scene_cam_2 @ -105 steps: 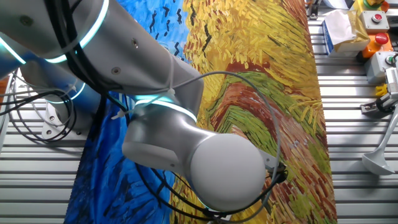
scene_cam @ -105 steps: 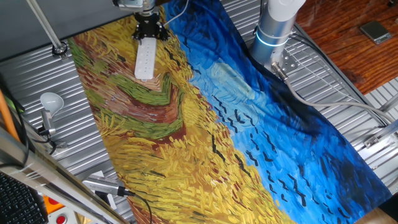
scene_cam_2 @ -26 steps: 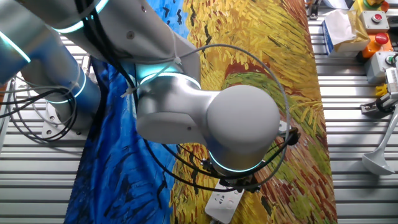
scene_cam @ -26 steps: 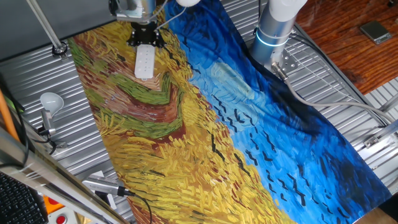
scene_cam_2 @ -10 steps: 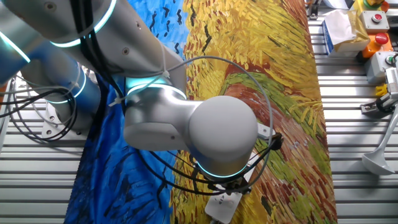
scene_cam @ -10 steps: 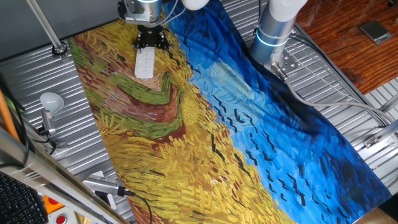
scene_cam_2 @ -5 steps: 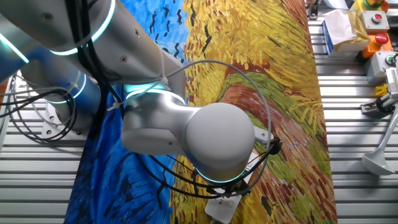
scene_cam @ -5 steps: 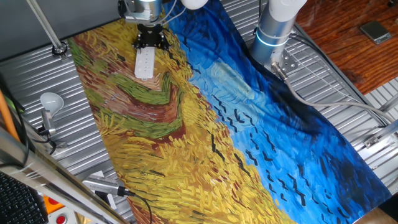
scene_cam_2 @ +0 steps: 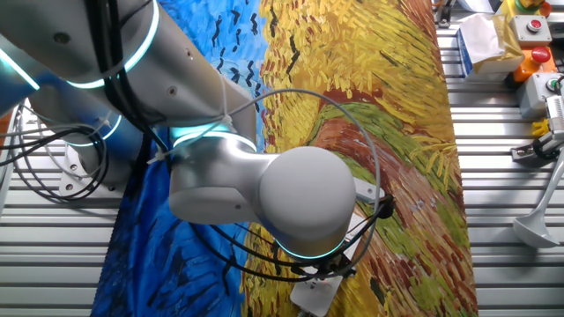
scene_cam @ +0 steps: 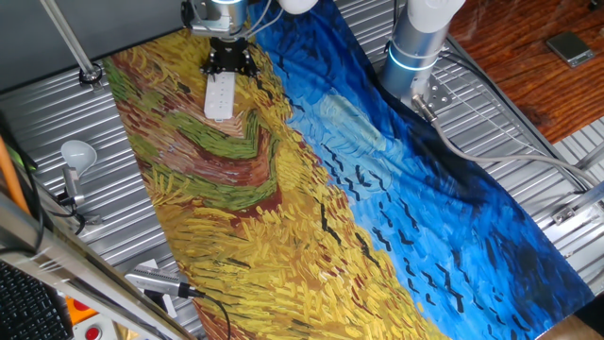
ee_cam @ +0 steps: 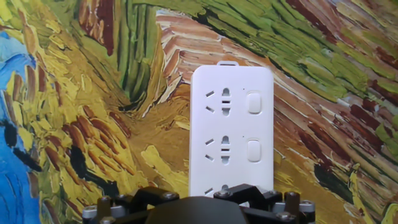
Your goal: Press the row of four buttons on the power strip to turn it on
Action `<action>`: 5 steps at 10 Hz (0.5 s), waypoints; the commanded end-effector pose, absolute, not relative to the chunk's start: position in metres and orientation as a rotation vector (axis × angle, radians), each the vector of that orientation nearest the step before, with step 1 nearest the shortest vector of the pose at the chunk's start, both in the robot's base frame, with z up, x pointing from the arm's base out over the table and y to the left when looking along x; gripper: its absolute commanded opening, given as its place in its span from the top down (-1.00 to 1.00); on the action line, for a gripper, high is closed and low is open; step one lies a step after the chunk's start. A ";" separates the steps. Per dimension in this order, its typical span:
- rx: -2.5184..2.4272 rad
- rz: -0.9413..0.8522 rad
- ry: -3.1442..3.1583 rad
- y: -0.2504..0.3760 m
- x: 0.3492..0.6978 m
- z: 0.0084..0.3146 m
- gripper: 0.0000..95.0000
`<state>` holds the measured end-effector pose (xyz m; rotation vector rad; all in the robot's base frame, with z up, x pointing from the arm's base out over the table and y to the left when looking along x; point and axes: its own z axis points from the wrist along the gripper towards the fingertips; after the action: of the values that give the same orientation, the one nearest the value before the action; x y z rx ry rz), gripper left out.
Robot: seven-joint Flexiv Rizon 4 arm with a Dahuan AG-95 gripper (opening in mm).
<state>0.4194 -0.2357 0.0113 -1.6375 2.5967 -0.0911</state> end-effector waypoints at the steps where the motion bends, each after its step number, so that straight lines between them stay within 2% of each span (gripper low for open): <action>1: -1.636 -0.095 2.597 -0.236 0.418 0.010 -1.00; 5: -1.621 -0.084 2.595 -0.235 0.419 0.006 -1.00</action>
<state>0.4194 -0.2356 0.0073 -1.6203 2.5939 -0.0840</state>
